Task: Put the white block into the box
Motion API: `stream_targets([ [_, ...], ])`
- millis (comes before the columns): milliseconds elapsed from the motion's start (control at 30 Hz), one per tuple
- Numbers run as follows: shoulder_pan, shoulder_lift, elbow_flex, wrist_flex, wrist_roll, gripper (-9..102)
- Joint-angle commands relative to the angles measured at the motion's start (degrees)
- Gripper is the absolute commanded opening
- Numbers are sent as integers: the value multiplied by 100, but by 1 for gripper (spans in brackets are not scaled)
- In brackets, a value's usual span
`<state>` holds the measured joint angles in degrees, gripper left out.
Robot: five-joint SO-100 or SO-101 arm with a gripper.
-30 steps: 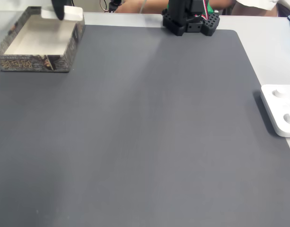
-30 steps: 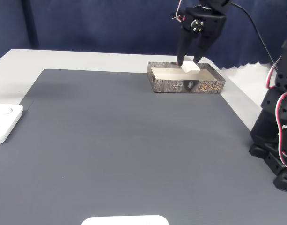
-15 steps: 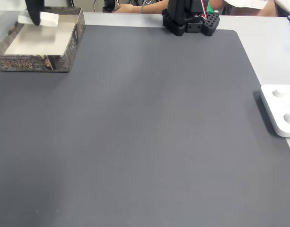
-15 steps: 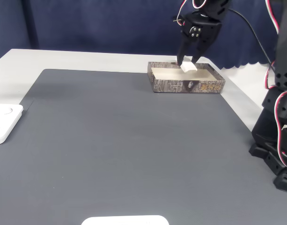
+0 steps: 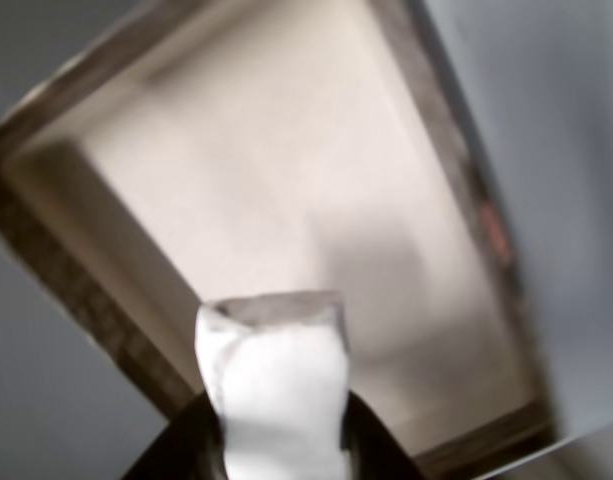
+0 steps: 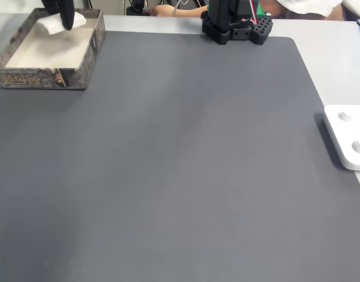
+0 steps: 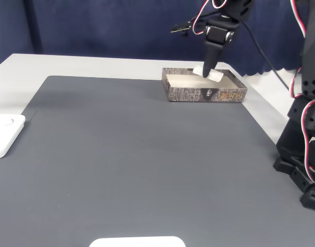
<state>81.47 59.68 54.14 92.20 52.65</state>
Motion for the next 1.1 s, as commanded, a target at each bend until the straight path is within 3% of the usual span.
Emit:
stream_targets([
  [0, 105, 141, -510, -26, 1318, -2],
  [133, 149, 44, -624, -105, 2153, -2],
  [267, 176, -88, -642, -105, 2329, -2],
  [1067, -123, -1459, -1775, -264, 2276, -2],
])
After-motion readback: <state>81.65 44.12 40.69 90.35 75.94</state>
